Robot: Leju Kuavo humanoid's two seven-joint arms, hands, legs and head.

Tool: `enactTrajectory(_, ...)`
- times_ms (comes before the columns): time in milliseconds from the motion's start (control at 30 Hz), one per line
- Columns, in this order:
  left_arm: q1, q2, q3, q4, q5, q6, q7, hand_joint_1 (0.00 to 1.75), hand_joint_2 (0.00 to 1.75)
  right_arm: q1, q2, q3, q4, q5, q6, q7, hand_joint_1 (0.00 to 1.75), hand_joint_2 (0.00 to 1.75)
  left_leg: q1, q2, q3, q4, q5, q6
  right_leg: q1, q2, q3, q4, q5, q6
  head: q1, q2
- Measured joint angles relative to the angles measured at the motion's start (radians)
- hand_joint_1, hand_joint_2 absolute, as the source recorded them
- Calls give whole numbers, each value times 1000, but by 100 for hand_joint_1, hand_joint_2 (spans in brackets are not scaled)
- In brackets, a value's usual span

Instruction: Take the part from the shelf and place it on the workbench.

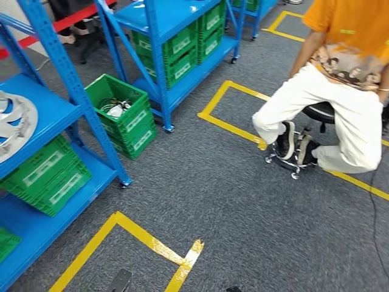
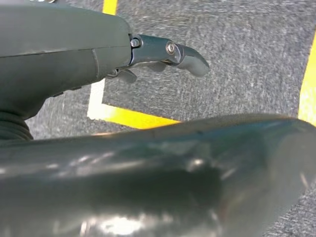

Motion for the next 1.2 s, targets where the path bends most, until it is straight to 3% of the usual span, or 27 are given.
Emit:
enactTrajectory(33, 0, 0, 0, 0, 0, -1, 0, 0, 0, 0, 0, 0, 0, 0, 1, 0, 0, 0, 0, -12, -5, 1, 2, -5, -2, 20, 12, -26, 3, -2, 0, 0)
enactTrajectory(67, 1, 0, 0, 0, 0, -2, 1, 0, 0, 0, 1, 0, 1, 0, 2, 0, 0, 0, 1, -24, -9, 1, 5, -12, -2, 25, 17, -33, -1, -4, -1, 0)
enactTrajectory(100, 3, 0, 0, 0, 1, -3, 1, 0, 0, 0, 1, 0, 1, 0, 2, 0, 0, 0, 3, -36, -13, 0, 9, -19, -2, 14, 22, -37, -1, -8, -1, 0)
enactTrajectory(133, 5, 1, 0, 0, 1, -3, 1, 0, 0, 0, 2, 0, 1, 0, 2, 1, 0, 0, 3, -33, -15, 2, 7, -25, -3, 0, 23, -39, 2, -14, -1, 0)
enactTrajectory(200, 6, 2, 0, 1, 3, -4, 1, 0, 0, 0, 4, 0, 1, 0, 3, 2, 0, 0, 0, 11, -36, 46, -23, -34, -4, -31, 30, -46, 5, -27, -7, 0)
enactTrajectory(267, 3, 2, 0, 1, 5, -6, 1, 0, 0, 3, 4, 0, 0, 0, 3, 3, 0, 0, -1, 70, -88, 165, -85, -42, 0, -66, 33, -48, 3, -36, -12, 0)
enactTrajectory(333, 3, 2, 0, 1, 6, -9, 1, 0, 0, 5, 3, 0, 0, 0, 3, 4, 0, 0, 2, 89, -131, 267, -120, -46, 4, -99, 36, -48, -1, -40, -12, 0)
enactTrajectory(367, 5, 2, 0, 1, 6, -10, 1, 0, 0, 6, 3, 0, 0, 0, 3, 5, 0, 0, 3, 92, -130, 271, -110, -46, 5, -112, 38, -47, -3, -41, -12, 0)
enactTrajectory(433, 7, 3, 1, 1, 6, -11, 1, 0, 0, 7, 3, 0, -1, 1, 2, 7, 0, 0, 3, 107, -76, 171, -47, -42, 8, -136, 45, -47, -9, -40, -12, 0)
enactTrajectory(467, 6, 3, 1, 1, 6, -11, 1, 0, 0, 8, 3, 0, -1, 1, 2, 7, 0, 0, -2, 133, -40, 104, -23, -37, 11, -146, 49, -48, -13, -38, -12, 0)
enactTrajectory(533, 2, 3, 1, 1, 6, -12, 1, 0, 0, 9, 3, 0, -1, 1, 2, 8, 0, 0, -14, 175, 2, 15, -4, -24, 18, -165, 54, -46, -20, -31, -11, 0)
enactTrajectory(567, 0, 3, 1, 1, 6, -12, 1, 0, 0, 10, 2, 0, -1, 1, 2, 9, 0, 0, -19, 183, 5, 5, -10, -20, 21, -175, 55, -47, -23, -27, -11, 0)
enactTrajectory(633, 2, 3, 2, 1, 6, -12, 1, 0, 0, 11, 1, 0, -2, 2, 2, 9, 0, 0, -17, 161, 4, -3, -7, -12, 23, -191, 57, -48, -29, -18, -10, 0)
enactTrajectory(700, 3, 3, 2, 1, 6, -12, -1, 0, 0, 9, 0, 0, -3, 1, 2, 7, 0, 0, -8, 138, 7, -11, -2, -1, 20, -156, 43, -12, -57, -8, -6, 0)
enactTrajectory(767, 2, 1, 3, 1, 6, -12, -3, 0, 0, 5, 0, 0, -3, 0, 3, 3, 0, 0, -4, 116, 8, -15, 1, 6, 17, -101, -11, 103, -115, -1, -1, 0)
enactTrajectory(800, 1, 0, 3, 1, 6, -12, -5, 0, 0, 3, 0, 0, -3, 0, 4, 2, 0, 0, -3, 104, 8, -14, 2, 8, 16, -89, -46, 172, -141, 1, 0, 0)
enactTrajectory(833, 1, -1, 3, 1, 6, -13, -5, 0, 0, 1, 0, 0, -3, 0, 5, 1, 0, 0, -3, 91, 8, -14, 2, 8, 15, -85, -73, 222, -152, 3, 0, 0)
enactTrajectory(867, 2, -1, 3, 1, 6, -13, -6, 0, 0, 0, 0, 0, -3, 0, 5, 1, 0, 0, -2, 77, 9, -14, 2, 8, 13, -83, -86, 238, -143, 5, 0, 0)
enactTrajectory(900, 3, -1, 4, 1, 6, -13, -6, 0, 0, -1, 0, 0, -3, 0, 6, 2, 0, 0, -1, 61, 11, -13, 2, 7, 10, -81, -80, 214, -115, 6, 0, 0)
enactTrajectory(933, 3, -2, 4, 1, 5, -14, -6, 0, 0, -1, 0, 0, -3, 0, 6, 2, 0, 0, 1, 46, 12, -12, 1, 5, 6, -72, -59, 157, -73, 9, 0, 0)
enactTrajectory(1000, 2, -2, 4, 1, 4, -14, -6, 0, 0, 0, 0, 0, -2, 0, 7, 4, 0, 0, 2, 17, 9, -5, 0, -5, -7, -23, -9, 32, -16, 15, 0, 0)
enactTrajectory(1067, 1, -2, 4, 1, 3, -13, -6, 0, 0, 1, 1, 0, -1, 0, 9, 4, 0, 0, 3, -7, -1, 0, 3, -19, -12, 10, 15, -19, -9, 10, 1, 0)
enactTrajectory(1133, 4, 0, 5, 1, 2, -13, -6, 0, 0, 1, 2, 0, 0, 0, 9, 4, 0, 0, 4, -26, -9, 0, 7, -29, -10, -7, 20, -22, -9, -3, 0, 0)
enactTrajectory(1200, 7, 1, 5, 1, 1, -12, -5, 0, 0, 0, 3, 0, -1, 0, 10, 5, 0, 0, 2, 1, -20, 25, -9, -38, -12, -32, 24, -25, -7, -15, -5, 0)
